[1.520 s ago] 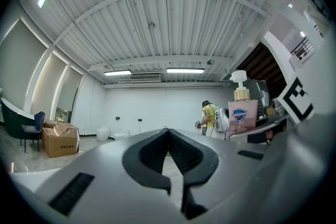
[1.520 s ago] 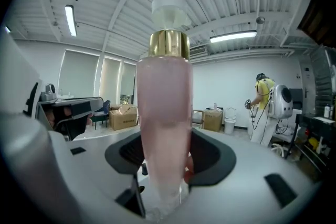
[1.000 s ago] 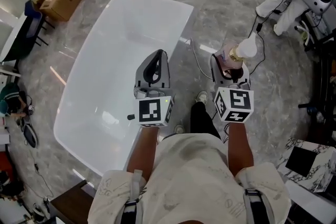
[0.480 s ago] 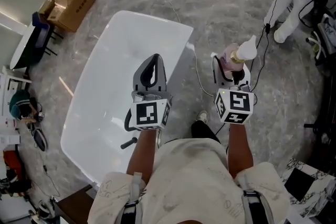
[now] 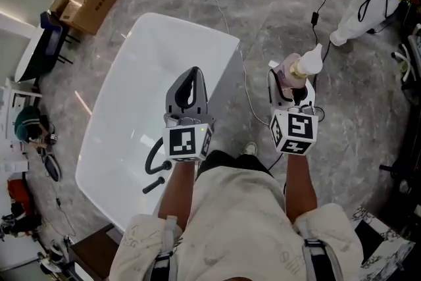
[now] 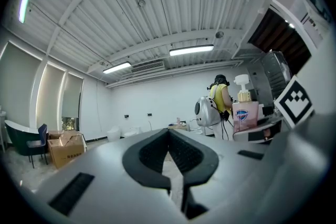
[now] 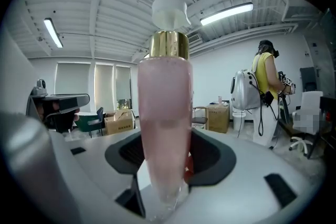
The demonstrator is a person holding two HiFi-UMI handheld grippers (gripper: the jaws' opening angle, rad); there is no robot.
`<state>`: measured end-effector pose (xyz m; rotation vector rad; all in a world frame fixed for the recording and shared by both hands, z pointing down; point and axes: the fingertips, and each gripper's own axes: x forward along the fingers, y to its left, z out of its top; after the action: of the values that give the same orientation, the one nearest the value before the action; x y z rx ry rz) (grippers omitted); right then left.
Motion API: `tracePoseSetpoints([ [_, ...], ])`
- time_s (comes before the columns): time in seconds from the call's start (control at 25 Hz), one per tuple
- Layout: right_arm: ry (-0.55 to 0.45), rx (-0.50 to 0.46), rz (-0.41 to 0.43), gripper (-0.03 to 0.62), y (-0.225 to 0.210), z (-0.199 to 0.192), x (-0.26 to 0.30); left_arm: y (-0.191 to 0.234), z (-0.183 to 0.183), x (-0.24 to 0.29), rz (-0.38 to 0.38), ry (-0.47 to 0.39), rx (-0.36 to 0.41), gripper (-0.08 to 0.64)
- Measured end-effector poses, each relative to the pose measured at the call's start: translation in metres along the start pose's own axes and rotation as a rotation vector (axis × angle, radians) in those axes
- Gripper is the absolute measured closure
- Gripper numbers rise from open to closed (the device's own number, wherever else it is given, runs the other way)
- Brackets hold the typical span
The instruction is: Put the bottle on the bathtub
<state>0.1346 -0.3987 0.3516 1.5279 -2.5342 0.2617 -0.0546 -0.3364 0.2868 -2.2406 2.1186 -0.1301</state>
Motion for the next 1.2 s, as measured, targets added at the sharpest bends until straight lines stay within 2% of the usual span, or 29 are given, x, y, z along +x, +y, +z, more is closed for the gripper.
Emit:
tracePoseSetpoints([
  [0.2, 0.038, -0.007, 0.037, 0.377, 0.007, -0.011, 0.037, 0.016, -0.021, 0.023, 0.024, 0.035, -0.028, 0.558],
  [0.4, 0.071, 0.001, 0.055, 0.377, 0.013, -0.029, 0.082, 0.033, -0.046, 0.057, 0.007, 0.049, -0.054, 0.557],
  [0.6, 0.145, -0.005, 0.074, 0.377, 0.034, -0.054, 0.139, 0.072, -0.076, 0.089, 0.018, 0.065, -0.074, 0.558],
  [0.96, 0.307, -0.037, 0.126, 0.377, 0.075, -0.105, 0.238, 0.143, -0.153, 0.147, 0.053, 0.178, -0.136, 0.558],
  [1.2, 0.428, 0.019, 0.154, 0.377, 0.097, -0.155, 0.287, 0.165, -0.213, 0.167, 0.051, 0.275, -0.180, 0.558],
])
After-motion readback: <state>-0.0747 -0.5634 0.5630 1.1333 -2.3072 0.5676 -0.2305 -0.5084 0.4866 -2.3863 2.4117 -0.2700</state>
